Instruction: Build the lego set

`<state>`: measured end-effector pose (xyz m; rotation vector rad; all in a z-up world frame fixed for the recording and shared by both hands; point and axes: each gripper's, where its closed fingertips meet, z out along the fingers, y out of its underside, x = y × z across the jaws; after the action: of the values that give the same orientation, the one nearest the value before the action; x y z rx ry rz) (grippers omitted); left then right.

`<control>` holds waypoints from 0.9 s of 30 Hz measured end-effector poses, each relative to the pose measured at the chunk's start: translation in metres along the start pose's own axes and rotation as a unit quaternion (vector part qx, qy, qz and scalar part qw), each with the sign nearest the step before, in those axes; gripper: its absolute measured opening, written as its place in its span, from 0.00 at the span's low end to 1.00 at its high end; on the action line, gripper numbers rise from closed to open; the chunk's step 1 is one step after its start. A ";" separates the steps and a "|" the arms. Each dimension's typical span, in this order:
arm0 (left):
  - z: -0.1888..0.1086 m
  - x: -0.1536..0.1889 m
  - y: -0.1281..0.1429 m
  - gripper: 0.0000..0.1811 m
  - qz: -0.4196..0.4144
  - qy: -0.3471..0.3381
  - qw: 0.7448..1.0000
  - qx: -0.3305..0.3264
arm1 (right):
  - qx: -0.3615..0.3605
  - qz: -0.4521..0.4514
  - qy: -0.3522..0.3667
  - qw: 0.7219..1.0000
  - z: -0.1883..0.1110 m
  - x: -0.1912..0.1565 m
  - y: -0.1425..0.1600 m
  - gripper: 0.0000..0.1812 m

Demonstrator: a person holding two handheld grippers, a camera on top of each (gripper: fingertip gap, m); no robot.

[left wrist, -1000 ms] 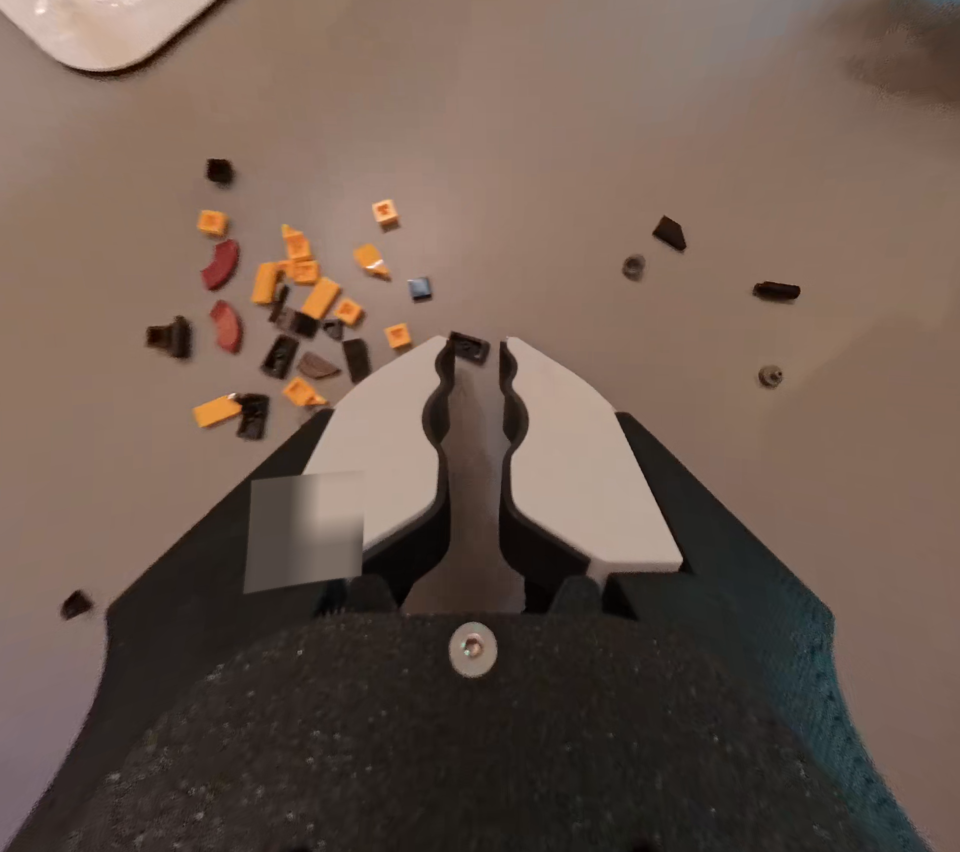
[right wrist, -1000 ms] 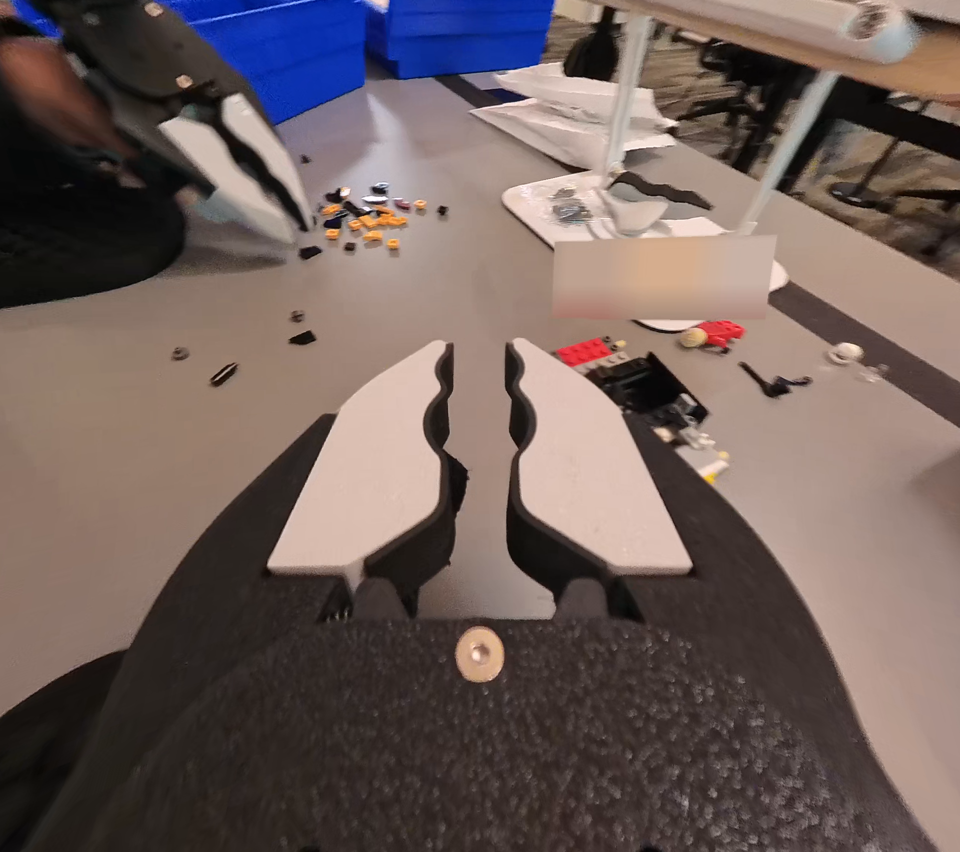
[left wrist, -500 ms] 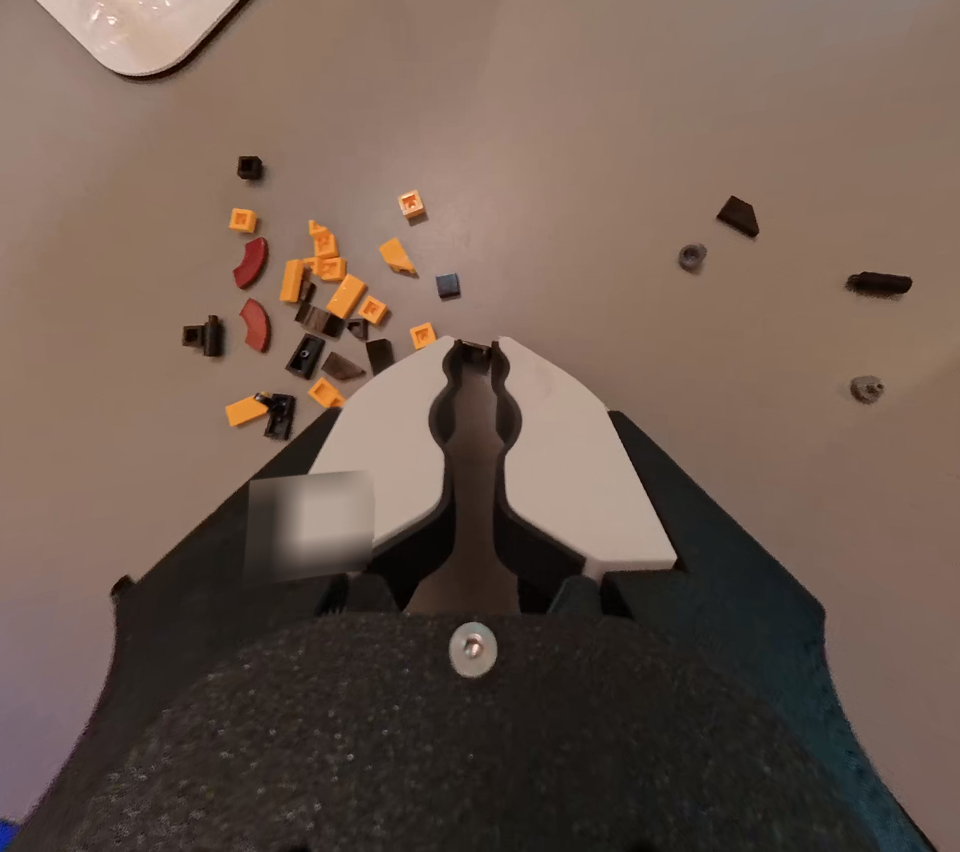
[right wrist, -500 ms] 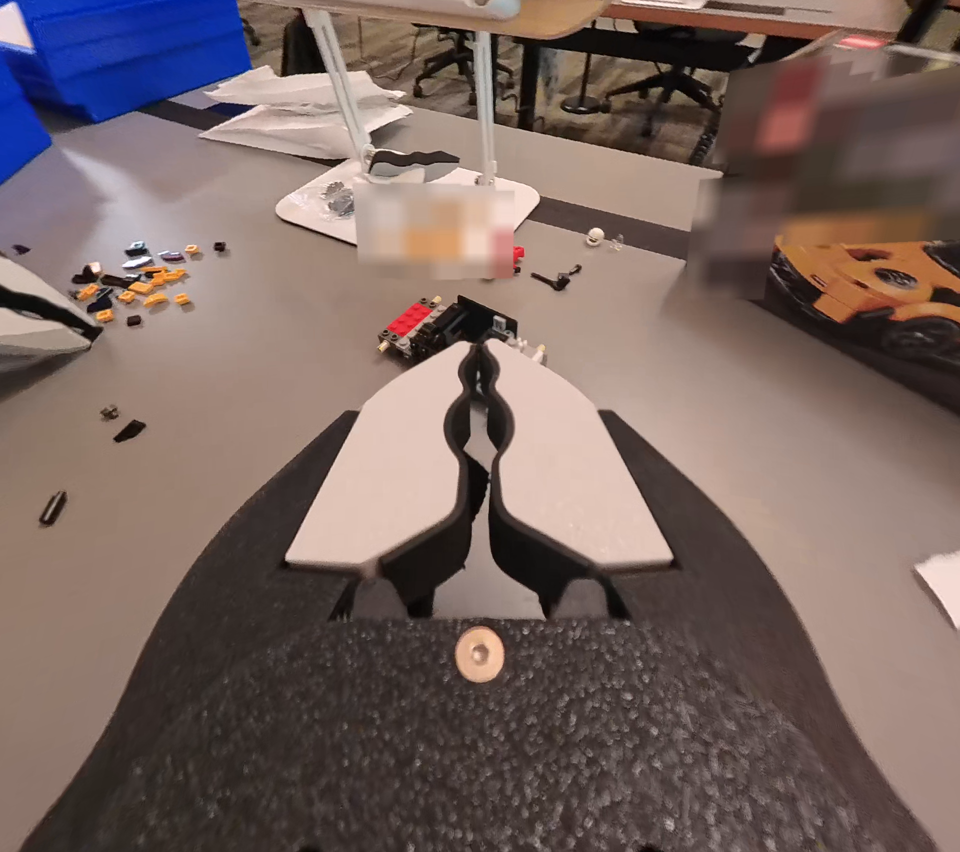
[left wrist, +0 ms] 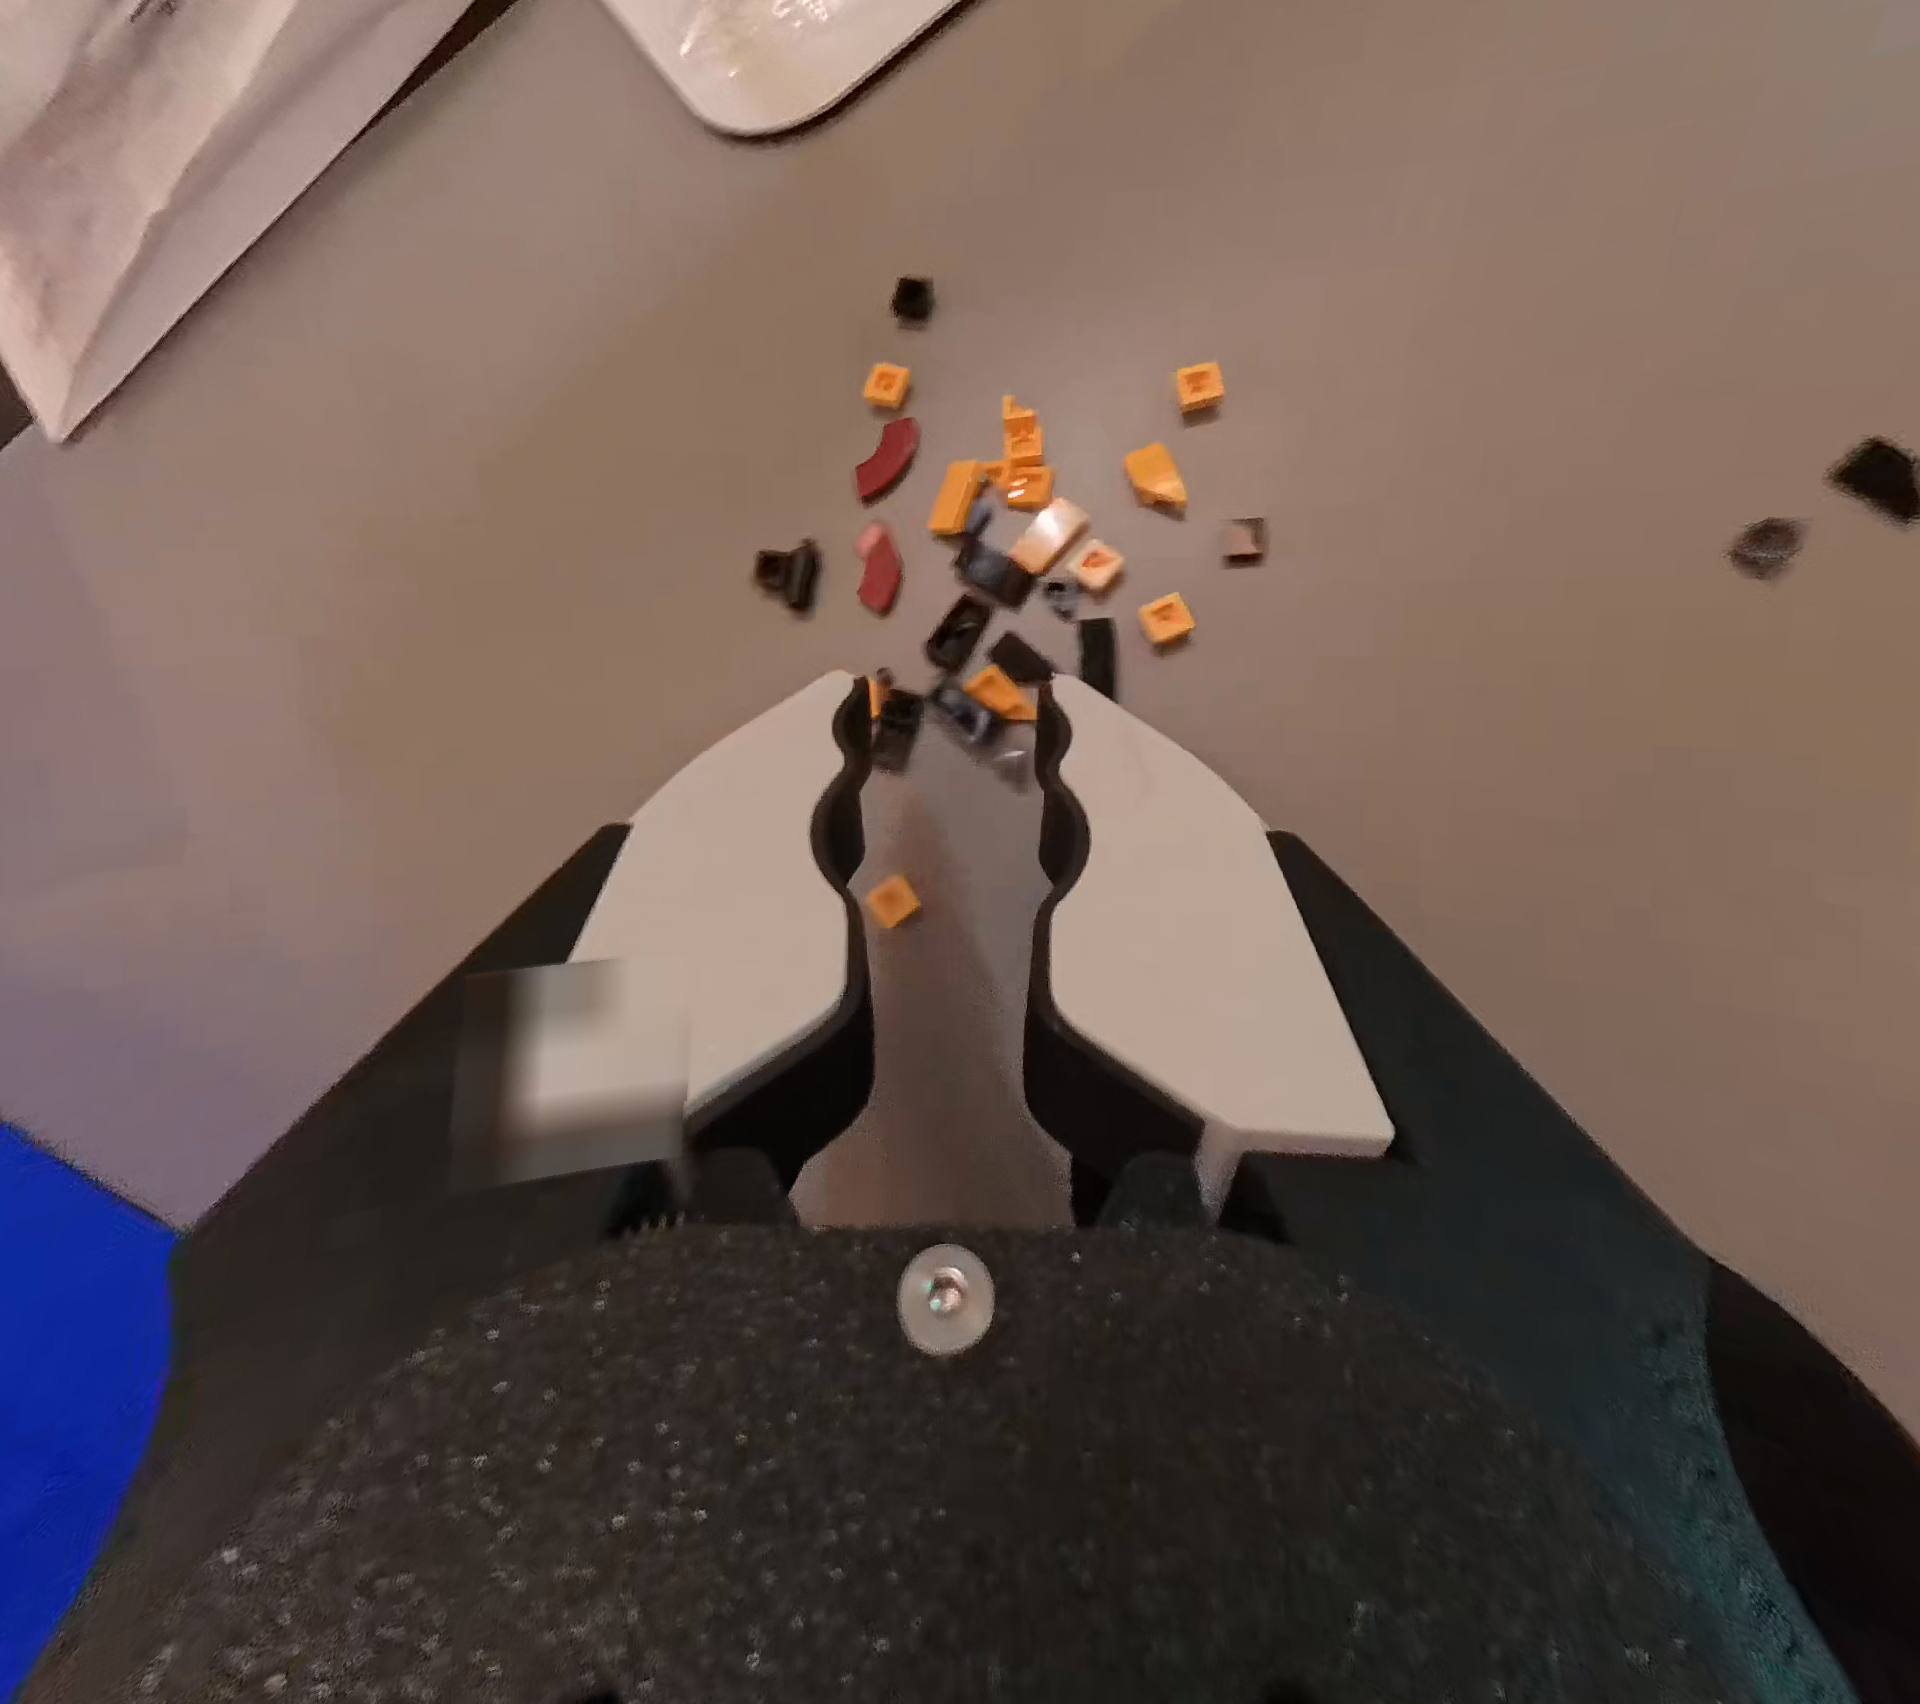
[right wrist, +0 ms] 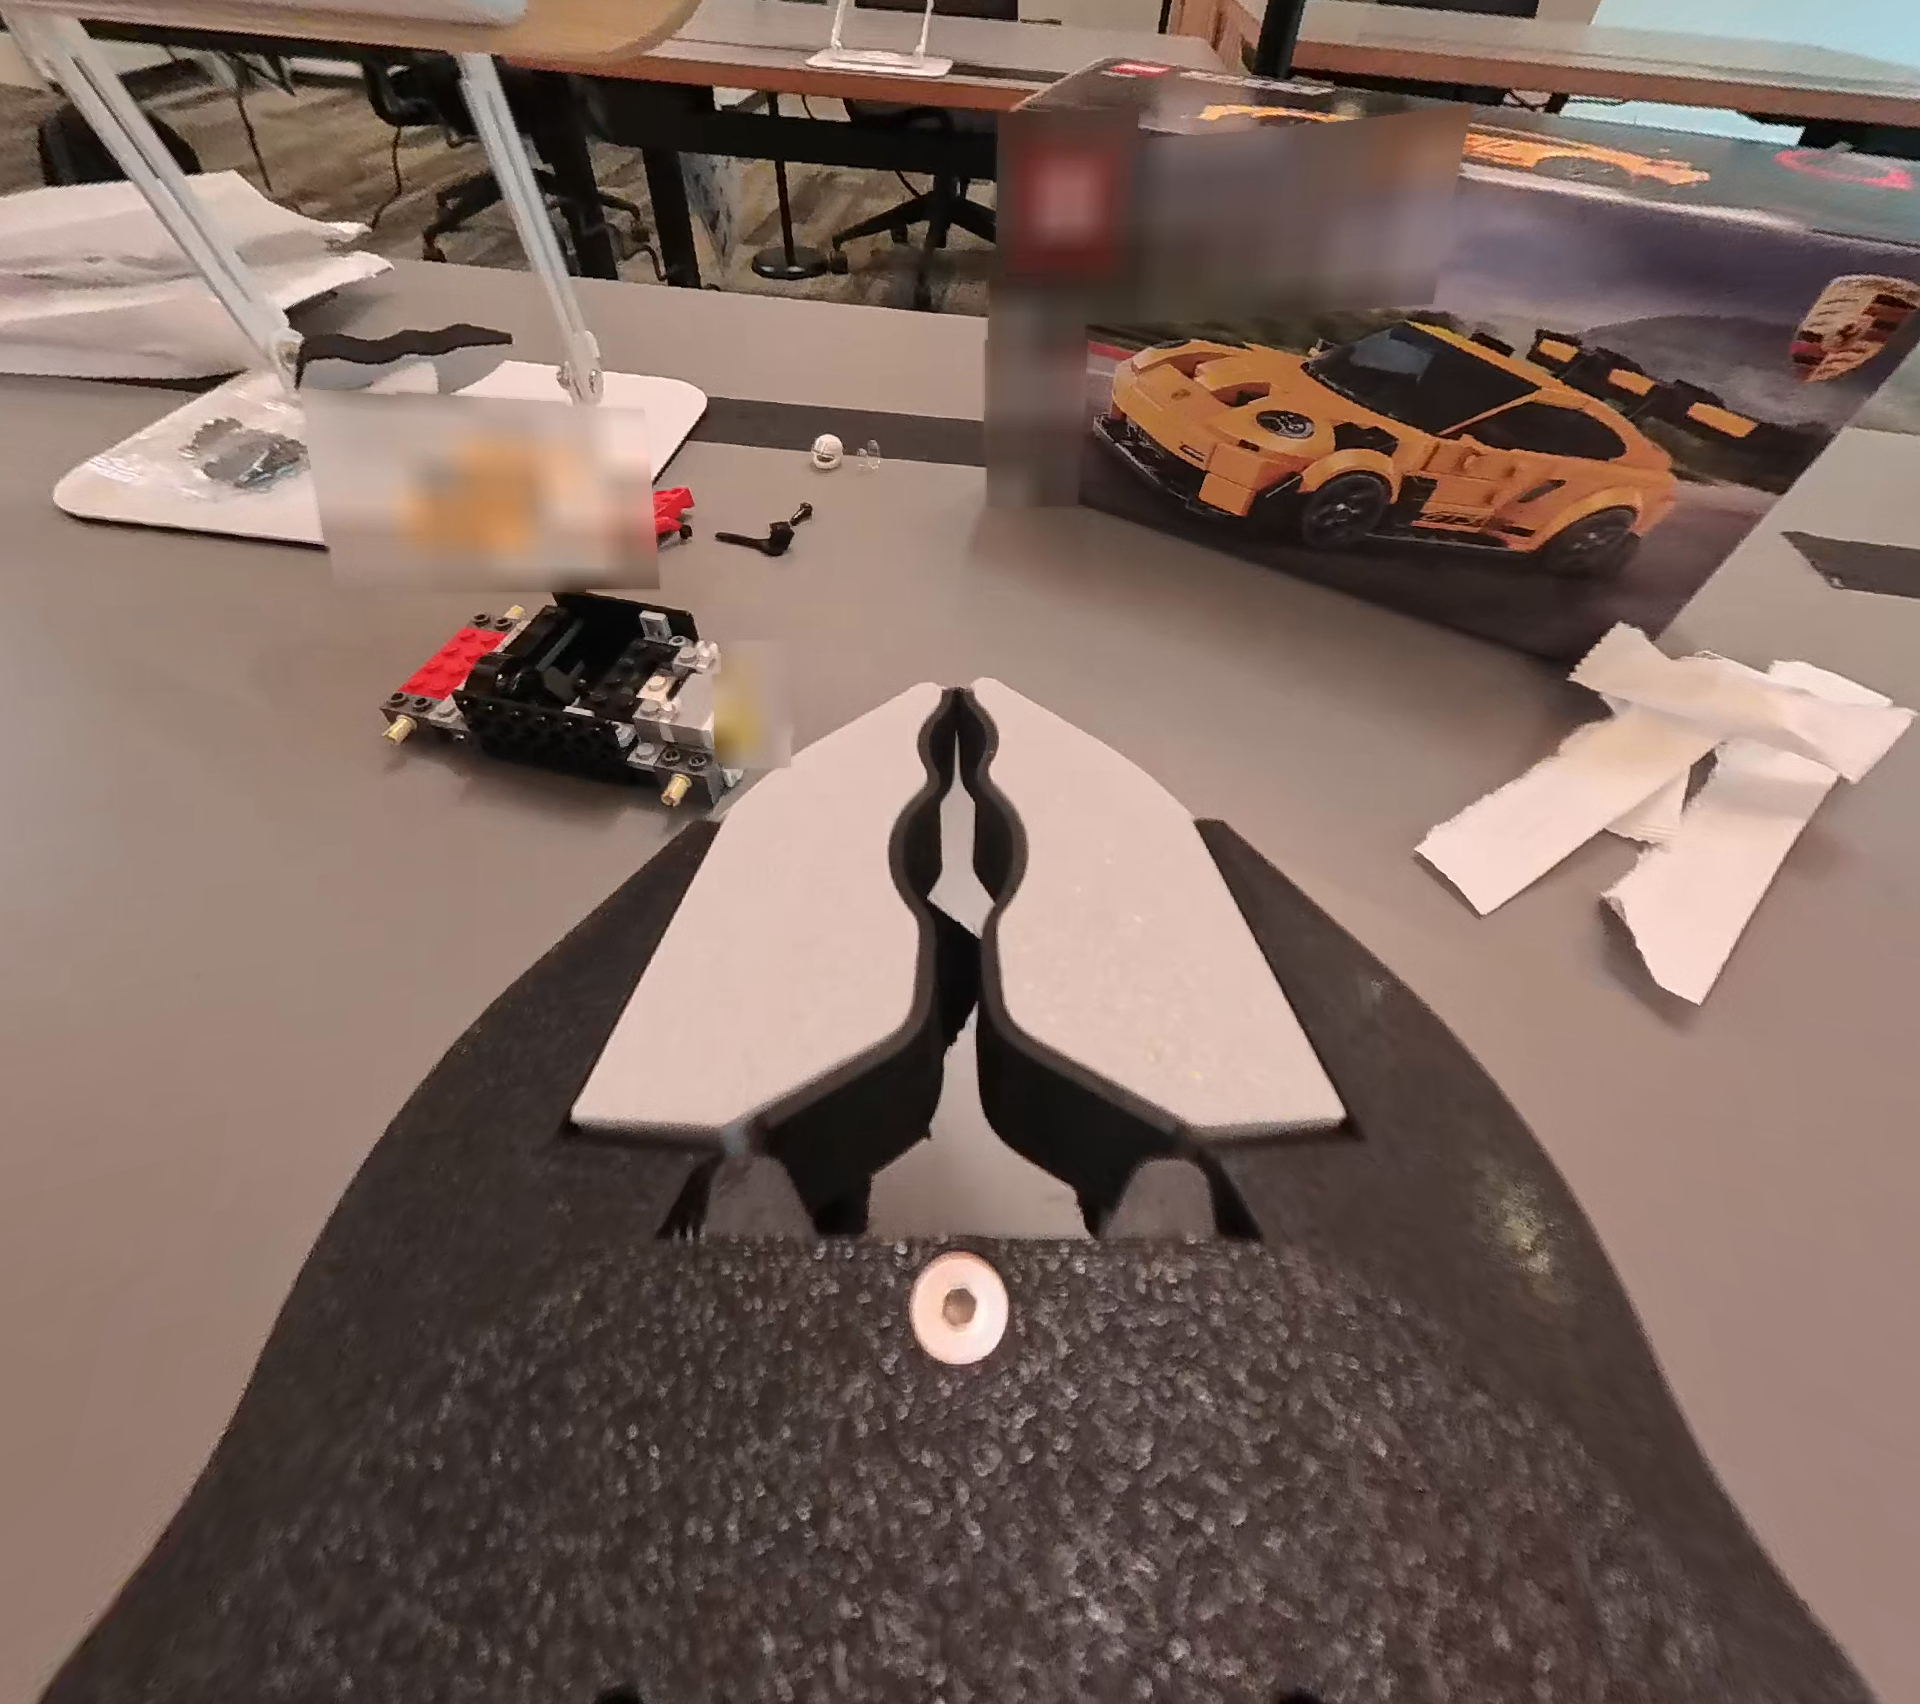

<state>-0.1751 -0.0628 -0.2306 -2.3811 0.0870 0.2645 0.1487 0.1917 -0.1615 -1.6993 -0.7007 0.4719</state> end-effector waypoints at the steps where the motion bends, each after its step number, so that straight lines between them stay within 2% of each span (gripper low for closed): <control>1: -0.003 0.009 -0.004 0.16 0.006 0.015 1.000 0.007 | -0.001 -0.004 -0.002 1.000 0.000 -0.002 0.001 0.00; 2: -0.007 0.024 -0.008 0.15 0.017 0.044 0.999 0.015 | -0.001 -0.006 -0.006 1.000 0.001 -0.003 0.001 0.00; 4: -0.018 0.072 -0.014 0.14 0.042 0.146 0.988 0.035 | 0.000 -0.006 -0.013 1.000 0.001 -0.006 0.002 0.00; 7: -0.040 0.147 -0.015 0.13 0.074 0.290 0.953 0.052 | -0.003 -0.001 -0.025 1.000 0.002 -0.008 0.003 0.00; 10: -0.039 0.180 -0.001 0.13 0.125 0.318 0.939 0.024 | -0.009 0.007 -0.035 0.999 0.003 -0.010 0.006 0.00; 14: -0.035 0.185 0.007 0.03 0.148 0.321 0.935 -0.005 | -0.008 0.016 -0.041 0.999 0.002 -0.009 0.006 0.00; 17: -0.034 0.182 0.006 0.02 0.151 0.317 0.936 -0.006 | -0.008 0.023 -0.044 0.999 0.002 -0.008 0.006 0.00; 19: -0.028 0.164 0.005 0.02 0.152 0.280 0.948 -0.007 | -0.009 0.025 -0.047 0.999 0.002 -0.008 0.007 0.00; 24: -0.008 0.065 -0.004 0.01 0.054 0.154 0.987 -0.003 | -0.010 0.028 -0.054 0.998 0.003 -0.010 0.007 0.00; 27: 0.003 0.025 0.004 0.02 0.034 0.090 0.995 -0.029 | -0.011 0.028 -0.056 0.998 0.003 -0.010 0.008 0.00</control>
<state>-0.1516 -0.0630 -0.2412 -2.4577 0.2492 0.0856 0.1412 0.1857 -0.1703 -1.7272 -0.7418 0.6042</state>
